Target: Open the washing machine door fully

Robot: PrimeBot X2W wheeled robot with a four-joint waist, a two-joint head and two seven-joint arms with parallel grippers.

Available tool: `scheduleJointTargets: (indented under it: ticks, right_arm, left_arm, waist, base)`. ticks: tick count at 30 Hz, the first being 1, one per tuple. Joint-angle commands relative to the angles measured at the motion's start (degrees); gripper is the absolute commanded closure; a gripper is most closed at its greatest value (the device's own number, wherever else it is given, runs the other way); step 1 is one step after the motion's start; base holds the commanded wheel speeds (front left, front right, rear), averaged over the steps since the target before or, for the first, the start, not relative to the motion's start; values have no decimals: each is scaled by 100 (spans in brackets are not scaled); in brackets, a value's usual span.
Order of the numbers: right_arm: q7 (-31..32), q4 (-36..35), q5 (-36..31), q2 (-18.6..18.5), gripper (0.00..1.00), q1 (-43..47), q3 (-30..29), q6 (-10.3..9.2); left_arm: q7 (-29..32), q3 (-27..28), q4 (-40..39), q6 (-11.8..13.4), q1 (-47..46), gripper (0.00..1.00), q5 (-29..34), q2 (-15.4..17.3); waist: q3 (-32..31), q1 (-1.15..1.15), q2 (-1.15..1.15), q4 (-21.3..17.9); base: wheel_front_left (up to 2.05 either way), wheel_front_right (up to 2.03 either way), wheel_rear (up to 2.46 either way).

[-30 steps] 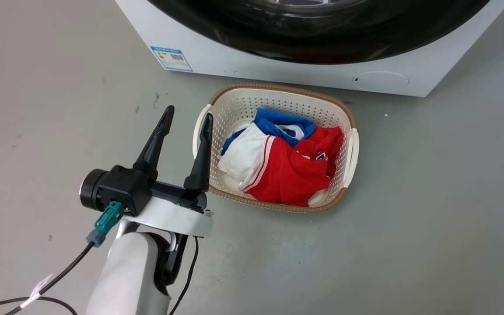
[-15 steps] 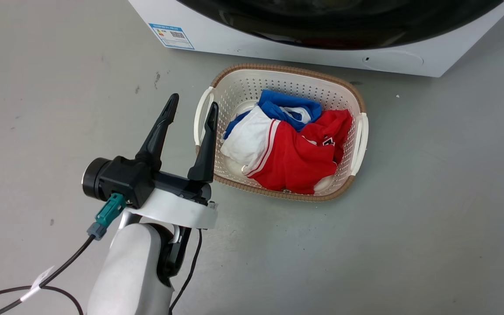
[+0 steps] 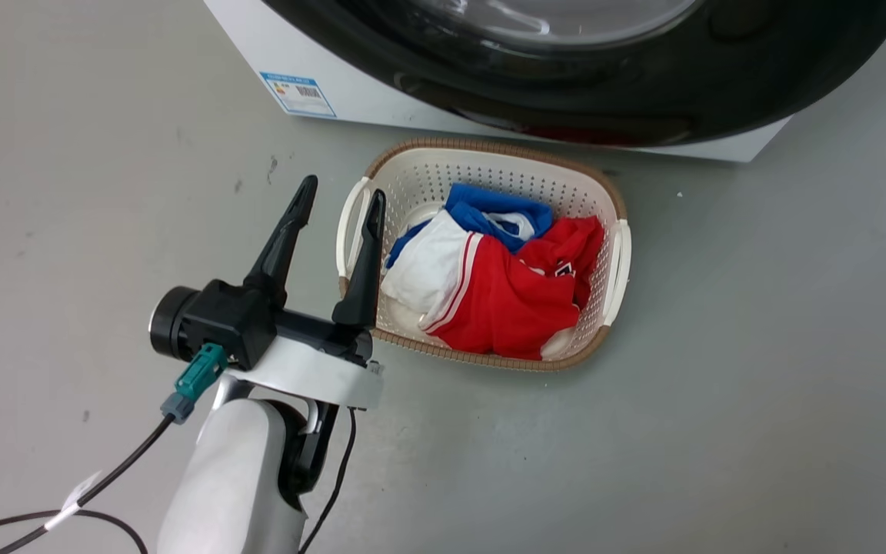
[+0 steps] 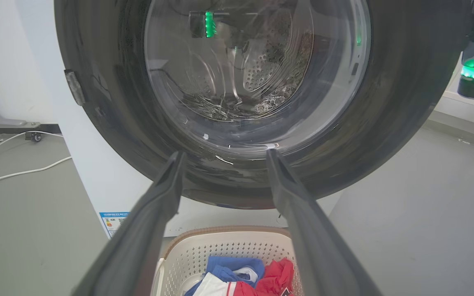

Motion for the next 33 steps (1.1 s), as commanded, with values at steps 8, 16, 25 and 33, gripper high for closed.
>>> scheduleJointTargets:
  ticks: [8,16,25,33]
  right_arm:
    - [544,13,-97,196,100,425,14,3]
    - [1082,-291,-10,476,100,1182,115,2]
    - [1662,-1106,167,837,100,2151,196,3]
    - [2173,-2204,345,1213,100,3157,210,3]
  left_arm:
    - [-15,-39,177,8,326,0,28,-2]
    - [-15,-81,376,5,732,0,63,-2]
    - [-15,-84,484,17,1031,0,89,-2]
    - [-15,-69,541,30,1225,0,111,-2]
  waist:
    - [-598,0,0,-30]
    - [-1247,0,0,-22]
    - [-1710,0,0,72]
    - [-1956,0,0,251]
  base:
    - [0,0,0]
    - [0,0,0]
    - [0,0,0]
    - [0,0,0]
